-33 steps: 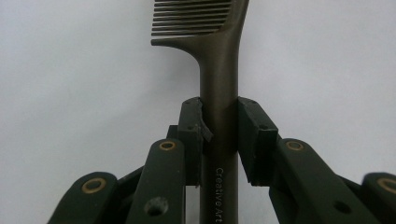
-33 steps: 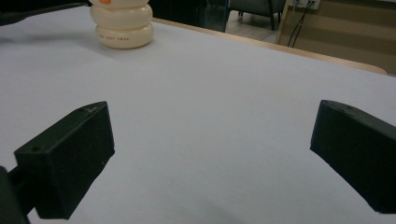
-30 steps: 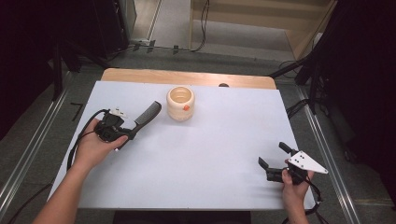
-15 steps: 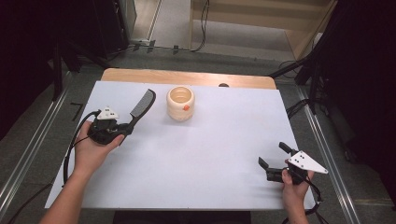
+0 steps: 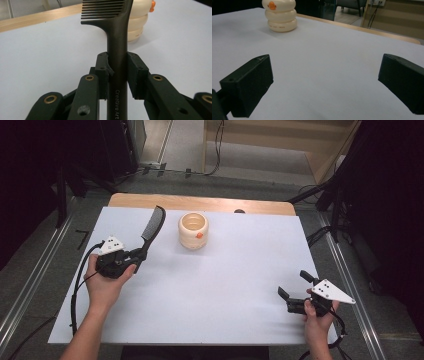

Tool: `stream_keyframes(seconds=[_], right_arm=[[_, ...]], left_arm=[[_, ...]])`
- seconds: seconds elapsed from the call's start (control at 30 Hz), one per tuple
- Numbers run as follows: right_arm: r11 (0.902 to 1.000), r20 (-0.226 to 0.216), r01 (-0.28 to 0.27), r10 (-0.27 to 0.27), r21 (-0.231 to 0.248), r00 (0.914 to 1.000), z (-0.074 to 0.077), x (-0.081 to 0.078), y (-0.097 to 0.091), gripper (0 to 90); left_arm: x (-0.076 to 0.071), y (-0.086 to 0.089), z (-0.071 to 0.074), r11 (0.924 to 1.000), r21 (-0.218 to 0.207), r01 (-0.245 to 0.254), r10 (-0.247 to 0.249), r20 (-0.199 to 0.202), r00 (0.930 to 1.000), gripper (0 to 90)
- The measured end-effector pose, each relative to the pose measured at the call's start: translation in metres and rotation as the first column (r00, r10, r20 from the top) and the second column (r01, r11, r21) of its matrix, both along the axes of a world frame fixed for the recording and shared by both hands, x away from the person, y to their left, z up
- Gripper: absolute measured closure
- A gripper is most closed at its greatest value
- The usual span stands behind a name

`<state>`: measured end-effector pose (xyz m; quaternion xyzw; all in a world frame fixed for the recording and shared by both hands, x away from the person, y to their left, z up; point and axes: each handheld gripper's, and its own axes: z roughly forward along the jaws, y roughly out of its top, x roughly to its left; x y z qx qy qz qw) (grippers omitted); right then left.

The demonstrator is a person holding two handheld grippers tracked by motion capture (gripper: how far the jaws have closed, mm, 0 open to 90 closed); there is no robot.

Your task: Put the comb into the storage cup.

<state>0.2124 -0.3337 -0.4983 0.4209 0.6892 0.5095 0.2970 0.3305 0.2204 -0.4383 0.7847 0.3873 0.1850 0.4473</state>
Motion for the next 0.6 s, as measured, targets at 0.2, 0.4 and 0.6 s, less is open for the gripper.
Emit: stream_keyframes(seconds=[0.2, 0.4, 0.6], right_arm=[[0.9996, 0.015, -0.025, 0.025, -0.009, 0.9996, 0.016, 0.004, 0.013, 0.0], [0.9982, 0.034, -0.059, 0.058, 0.013, 0.9977, 0.034, 0.015, 0.027, 0.0], [0.9964, 0.043, -0.079, 0.078, 0.031, 0.9960, 0.046, 0.024, 0.040, 0.0]], left_arm=[[-0.004, -0.006, 0.000, 0.9993, -0.036, -0.003, 0.003, 0.022, 0.9998, 72.8], [-0.009, -0.011, 0.001, 0.9977, -0.068, 0.003, 0.000, 0.053, 0.9986, 72.7], [-0.012, -0.020, 0.002, 0.9967, -0.080, 0.016, -0.010, 0.075, 0.9972, 72.8]])
